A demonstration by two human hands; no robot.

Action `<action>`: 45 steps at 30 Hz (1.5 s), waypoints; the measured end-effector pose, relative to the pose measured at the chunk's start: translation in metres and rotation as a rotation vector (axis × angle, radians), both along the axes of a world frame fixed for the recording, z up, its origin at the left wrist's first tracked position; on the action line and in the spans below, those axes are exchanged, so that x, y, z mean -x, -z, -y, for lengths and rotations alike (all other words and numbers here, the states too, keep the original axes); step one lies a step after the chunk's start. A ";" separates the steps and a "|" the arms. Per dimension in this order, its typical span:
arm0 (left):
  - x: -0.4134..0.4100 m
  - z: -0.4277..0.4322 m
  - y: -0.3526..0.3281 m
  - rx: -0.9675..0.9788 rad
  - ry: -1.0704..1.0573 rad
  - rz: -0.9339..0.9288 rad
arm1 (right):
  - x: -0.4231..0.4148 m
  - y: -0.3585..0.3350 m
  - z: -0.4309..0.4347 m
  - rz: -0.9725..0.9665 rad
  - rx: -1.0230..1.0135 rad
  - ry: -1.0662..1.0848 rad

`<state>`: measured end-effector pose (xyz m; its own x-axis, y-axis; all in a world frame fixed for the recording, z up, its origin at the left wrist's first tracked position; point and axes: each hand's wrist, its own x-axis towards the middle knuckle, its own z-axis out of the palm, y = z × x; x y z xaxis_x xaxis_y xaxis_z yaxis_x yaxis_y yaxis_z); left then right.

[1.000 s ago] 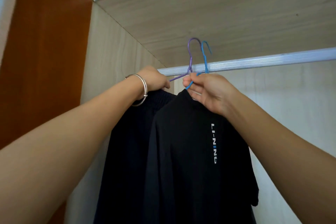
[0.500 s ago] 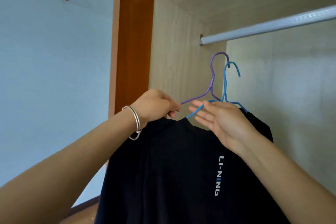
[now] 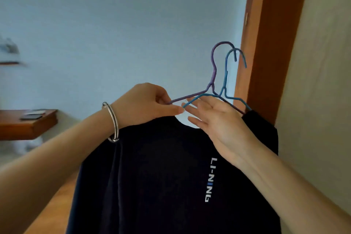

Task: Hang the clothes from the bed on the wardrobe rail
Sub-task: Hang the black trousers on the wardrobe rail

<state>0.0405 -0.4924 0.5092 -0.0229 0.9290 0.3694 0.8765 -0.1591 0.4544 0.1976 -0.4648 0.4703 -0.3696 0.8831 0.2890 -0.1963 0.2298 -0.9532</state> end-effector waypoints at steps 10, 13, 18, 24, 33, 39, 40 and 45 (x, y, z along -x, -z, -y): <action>0.155 -0.053 0.028 -0.128 -0.359 -0.299 | 0.164 0.018 -0.094 0.171 -0.020 -0.284; 0.209 -0.082 0.029 -0.103 -0.420 -0.189 | 0.204 0.016 -0.143 0.286 -0.121 -0.349; 0.289 -0.124 0.031 -0.053 -0.515 0.034 | 0.251 0.005 -0.231 0.205 -0.203 -0.101; 0.356 -0.169 0.048 -0.094 -0.594 0.203 | 0.322 0.035 -0.332 0.435 -0.378 -0.001; 0.455 -0.225 0.082 -0.033 -0.714 0.489 | 0.464 0.077 -0.467 0.760 -0.818 -0.252; 0.511 -0.256 0.090 -0.118 -0.856 0.535 | 0.584 0.068 -0.531 0.683 -0.825 -0.567; 0.519 -0.257 0.090 -0.133 -0.895 0.539 | 0.604 0.066 -0.538 0.689 -0.795 -0.607; 0.549 -0.234 0.093 -0.223 -1.155 0.547 | 0.698 0.070 -0.532 0.504 -0.864 -0.711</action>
